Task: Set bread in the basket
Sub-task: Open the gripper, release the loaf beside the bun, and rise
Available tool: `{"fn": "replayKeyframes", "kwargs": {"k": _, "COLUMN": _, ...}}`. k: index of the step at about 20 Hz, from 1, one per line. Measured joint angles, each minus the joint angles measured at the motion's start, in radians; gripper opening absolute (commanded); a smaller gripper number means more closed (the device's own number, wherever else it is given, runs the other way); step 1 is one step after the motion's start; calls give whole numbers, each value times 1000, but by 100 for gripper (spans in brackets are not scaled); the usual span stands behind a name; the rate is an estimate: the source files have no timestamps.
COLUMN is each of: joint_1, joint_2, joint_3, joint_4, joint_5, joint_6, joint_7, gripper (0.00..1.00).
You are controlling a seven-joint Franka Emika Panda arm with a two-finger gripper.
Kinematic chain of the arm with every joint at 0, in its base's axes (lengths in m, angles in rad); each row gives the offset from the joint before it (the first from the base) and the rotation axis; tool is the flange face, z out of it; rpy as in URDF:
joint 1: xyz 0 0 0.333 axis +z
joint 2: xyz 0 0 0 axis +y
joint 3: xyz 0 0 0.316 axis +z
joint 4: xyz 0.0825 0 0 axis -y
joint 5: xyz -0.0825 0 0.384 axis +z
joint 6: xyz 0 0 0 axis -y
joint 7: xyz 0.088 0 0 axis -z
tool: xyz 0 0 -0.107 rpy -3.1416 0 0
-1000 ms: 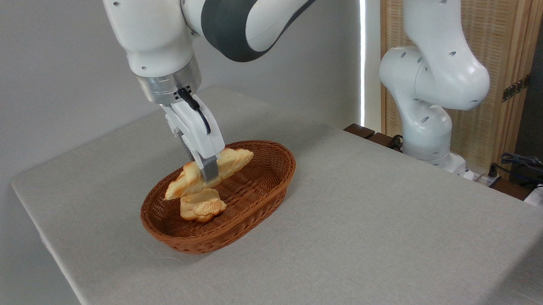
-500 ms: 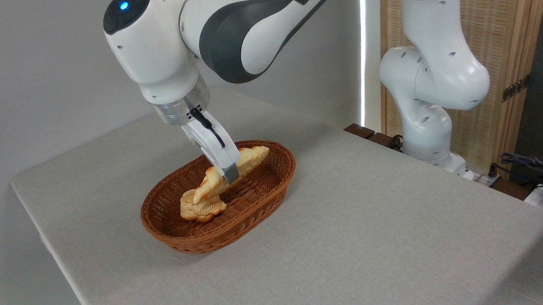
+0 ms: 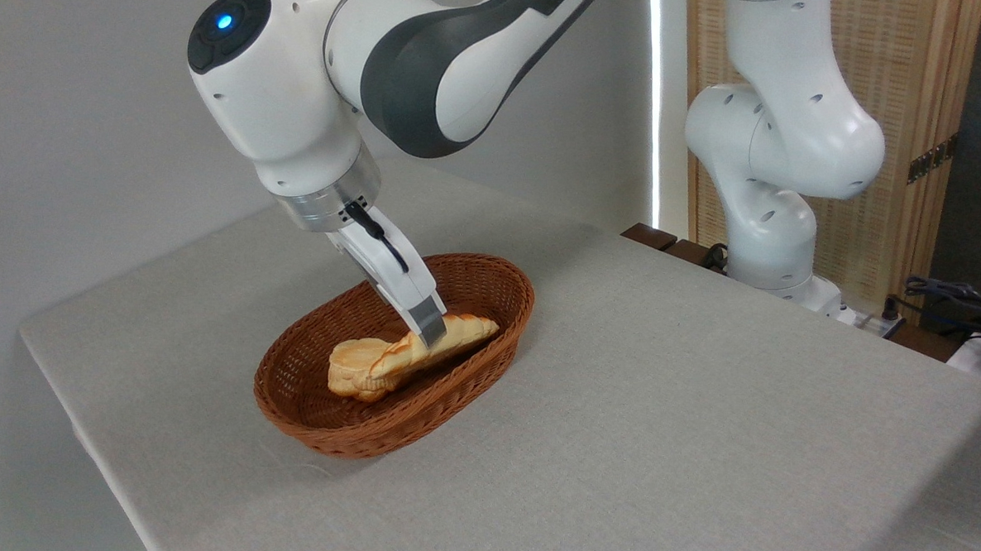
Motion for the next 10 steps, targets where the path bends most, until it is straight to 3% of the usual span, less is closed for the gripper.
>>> {"fn": "replayKeyframes", "kwargs": {"k": 4, "joint_1": 1, "joint_2": 3, "joint_3": 1, "joint_4": 3, "joint_5": 10, "joint_6": 11, "joint_7": 0, "gripper": 100}}
{"fn": "replayKeyframes", "kwargs": {"k": 10, "joint_1": 12, "joint_2": 2, "joint_3": 15, "joint_4": 75, "joint_5": 131, "joint_6": 119, "joint_7": 0, "gripper": 100}}
